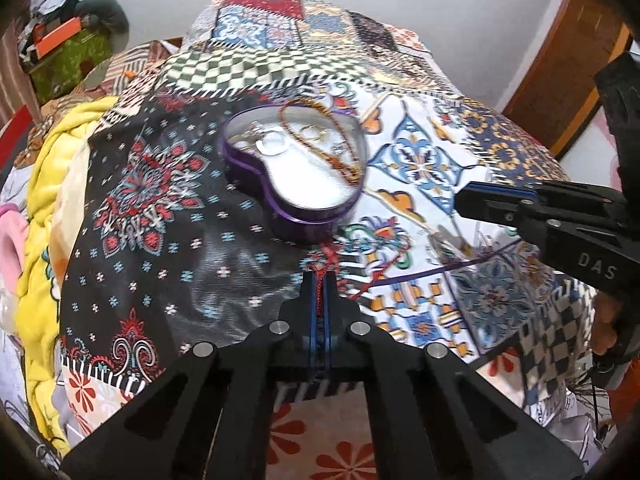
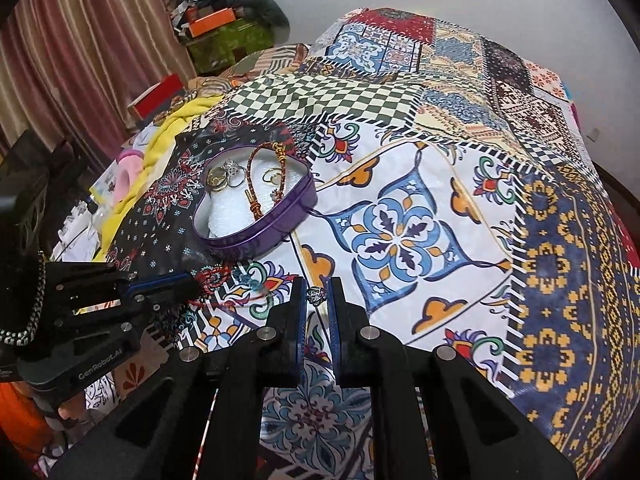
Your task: Organize jewelry
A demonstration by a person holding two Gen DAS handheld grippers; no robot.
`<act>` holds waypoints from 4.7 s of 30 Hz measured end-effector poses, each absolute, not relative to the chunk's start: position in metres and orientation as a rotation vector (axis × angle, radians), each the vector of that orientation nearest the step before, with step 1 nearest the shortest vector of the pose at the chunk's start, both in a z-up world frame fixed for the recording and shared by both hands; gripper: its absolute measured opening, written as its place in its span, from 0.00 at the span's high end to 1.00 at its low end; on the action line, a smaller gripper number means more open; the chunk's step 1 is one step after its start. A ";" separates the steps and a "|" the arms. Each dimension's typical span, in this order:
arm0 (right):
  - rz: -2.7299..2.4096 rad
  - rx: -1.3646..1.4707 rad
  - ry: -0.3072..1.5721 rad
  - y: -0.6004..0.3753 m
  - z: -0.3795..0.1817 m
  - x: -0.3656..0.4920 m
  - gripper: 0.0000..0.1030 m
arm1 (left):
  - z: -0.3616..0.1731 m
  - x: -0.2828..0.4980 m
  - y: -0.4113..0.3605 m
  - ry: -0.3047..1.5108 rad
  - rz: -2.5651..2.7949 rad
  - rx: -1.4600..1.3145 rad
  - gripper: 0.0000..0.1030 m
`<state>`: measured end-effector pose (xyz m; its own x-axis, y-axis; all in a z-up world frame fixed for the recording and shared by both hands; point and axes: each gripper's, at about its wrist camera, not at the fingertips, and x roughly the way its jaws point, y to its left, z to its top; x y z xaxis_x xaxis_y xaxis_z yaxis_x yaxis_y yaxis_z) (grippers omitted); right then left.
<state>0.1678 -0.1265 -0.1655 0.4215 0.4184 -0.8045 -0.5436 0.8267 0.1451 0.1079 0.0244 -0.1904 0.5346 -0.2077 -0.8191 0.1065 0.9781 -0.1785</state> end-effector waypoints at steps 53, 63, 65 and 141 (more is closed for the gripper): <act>0.622 -0.129 0.789 -0.121 -0.106 0.178 0.91 | -0.062 0.130 0.061 0.659 -0.227 -0.233 1.00; 0.675 -0.123 0.740 -0.098 -0.090 0.185 0.91 | -0.044 0.144 0.066 0.596 -0.245 -0.246 1.00; 0.681 -0.125 0.738 -0.094 -0.090 0.187 0.91 | -0.042 0.146 0.065 0.586 -0.256 -0.251 1.00; 0.589 -0.096 0.406 -0.126 0.018 0.102 0.81 | 0.001 0.068 0.058 0.453 -0.080 -0.121 0.65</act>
